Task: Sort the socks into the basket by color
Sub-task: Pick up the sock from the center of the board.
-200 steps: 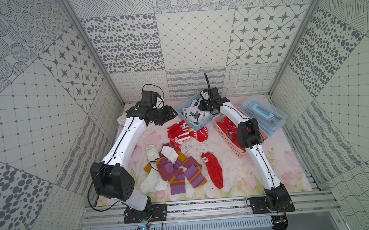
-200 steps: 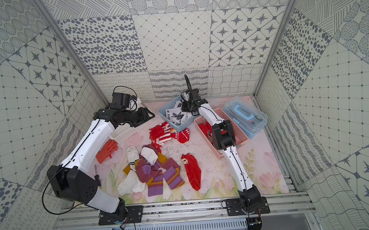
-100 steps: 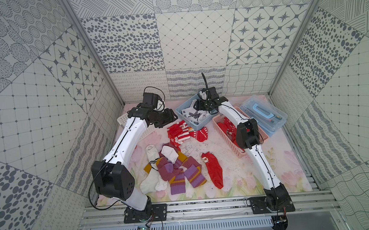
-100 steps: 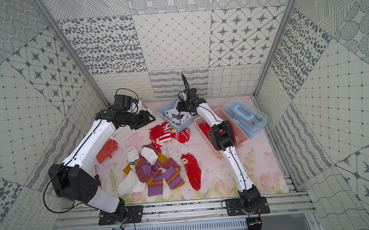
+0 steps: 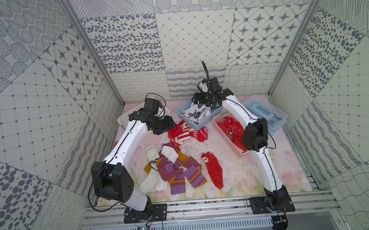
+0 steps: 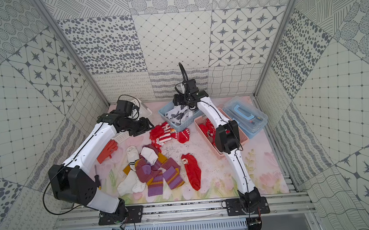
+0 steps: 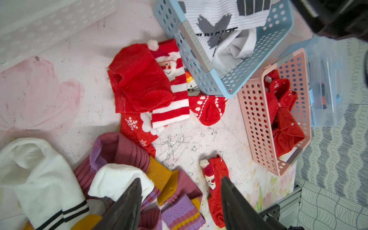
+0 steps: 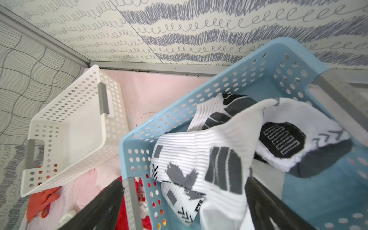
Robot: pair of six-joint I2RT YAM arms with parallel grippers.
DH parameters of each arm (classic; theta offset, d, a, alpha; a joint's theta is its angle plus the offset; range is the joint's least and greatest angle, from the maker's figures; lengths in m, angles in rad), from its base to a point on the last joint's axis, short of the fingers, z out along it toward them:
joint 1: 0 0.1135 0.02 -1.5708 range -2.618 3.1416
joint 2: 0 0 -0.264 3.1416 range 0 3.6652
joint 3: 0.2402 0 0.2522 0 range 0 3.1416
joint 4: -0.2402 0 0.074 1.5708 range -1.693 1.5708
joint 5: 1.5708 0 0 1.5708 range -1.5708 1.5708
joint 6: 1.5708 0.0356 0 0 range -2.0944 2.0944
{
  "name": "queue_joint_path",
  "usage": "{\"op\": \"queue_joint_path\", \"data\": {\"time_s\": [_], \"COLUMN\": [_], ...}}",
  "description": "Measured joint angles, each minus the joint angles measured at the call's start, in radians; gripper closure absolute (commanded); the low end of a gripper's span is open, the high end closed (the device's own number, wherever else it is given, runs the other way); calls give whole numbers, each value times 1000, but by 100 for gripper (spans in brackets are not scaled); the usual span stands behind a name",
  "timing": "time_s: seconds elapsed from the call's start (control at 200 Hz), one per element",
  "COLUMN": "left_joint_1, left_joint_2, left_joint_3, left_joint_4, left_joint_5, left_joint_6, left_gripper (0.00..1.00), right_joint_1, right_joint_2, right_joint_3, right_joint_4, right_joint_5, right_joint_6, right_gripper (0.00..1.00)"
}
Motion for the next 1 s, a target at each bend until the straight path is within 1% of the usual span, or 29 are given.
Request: {"op": "queue_joint_path", "data": {"time_s": [0.115,0.245,0.48,0.615,0.8,0.87,0.9,0.96,1.0], "left_joint_1": [0,-8,-73,-119,-153,-162,-166,-169,-171], "left_joint_2": [-7,-8,35,76,117,136,146,161,170], "left_joint_3": [-51,-101,-168,-189,-223,-234,-239,-246,-250], "left_joint_4": [-18,-32,-45,-54,-51,-46,-41,-34,-28], "left_joint_5": [-17,-39,-109,-164,-220,-238,-244,-256,-262], "left_joint_6": [0,0,-8,-15,-29,-33,-34,-39,-40], "left_gripper": [37,36,36,37,39,42,45,54,63], "right_joint_1": [17,46,101,106,105,103,103,103,103], "right_joint_2": [-121,-224,-378,-437,-485,-499,-505,-516,-523], "right_joint_3": [-148,-285,-510,-600,-678,-698,-706,-721,-732], "right_joint_4": [19,43,98,117,141,148,151,158,162], "right_joint_5": [0,-6,-28,-36,-39,-39,-40,-42,-43], "right_joint_6": [-7,-11,-14,-13,-10,-7,-7,-6,-6], "right_gripper": [2,2,2,2,2,2,2,2,2]}}
